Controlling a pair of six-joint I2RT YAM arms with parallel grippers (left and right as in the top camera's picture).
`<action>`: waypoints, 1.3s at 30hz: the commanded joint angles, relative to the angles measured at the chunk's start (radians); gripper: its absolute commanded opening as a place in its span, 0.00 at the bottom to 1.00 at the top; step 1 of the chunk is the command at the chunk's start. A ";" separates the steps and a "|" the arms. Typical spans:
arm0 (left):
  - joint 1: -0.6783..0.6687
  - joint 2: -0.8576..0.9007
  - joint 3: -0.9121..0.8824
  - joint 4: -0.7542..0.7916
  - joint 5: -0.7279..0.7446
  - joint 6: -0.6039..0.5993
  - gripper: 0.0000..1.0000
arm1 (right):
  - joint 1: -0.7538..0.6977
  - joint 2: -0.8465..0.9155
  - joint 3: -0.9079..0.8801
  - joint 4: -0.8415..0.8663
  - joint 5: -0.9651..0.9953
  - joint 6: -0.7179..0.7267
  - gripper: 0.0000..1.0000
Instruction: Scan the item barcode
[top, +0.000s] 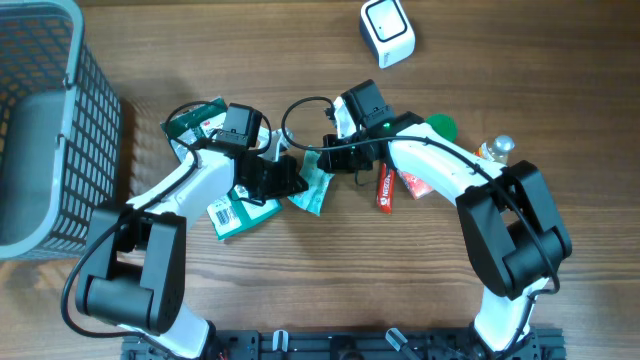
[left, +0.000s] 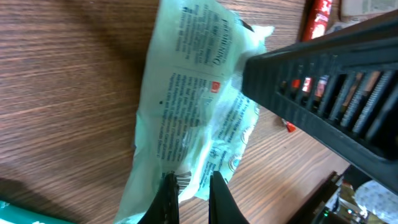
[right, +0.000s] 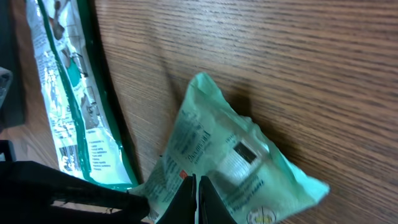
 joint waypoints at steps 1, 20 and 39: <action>-0.004 0.011 -0.010 0.003 -0.040 -0.008 0.04 | 0.006 -0.028 -0.002 0.002 -0.031 -0.007 0.04; -0.004 0.012 -0.061 0.052 -0.266 -0.009 0.04 | 0.009 0.020 -0.049 -0.059 0.214 0.064 0.04; -0.006 -0.232 0.029 0.006 -0.345 -0.161 0.04 | 0.008 -0.089 0.032 -0.127 0.180 -0.004 0.16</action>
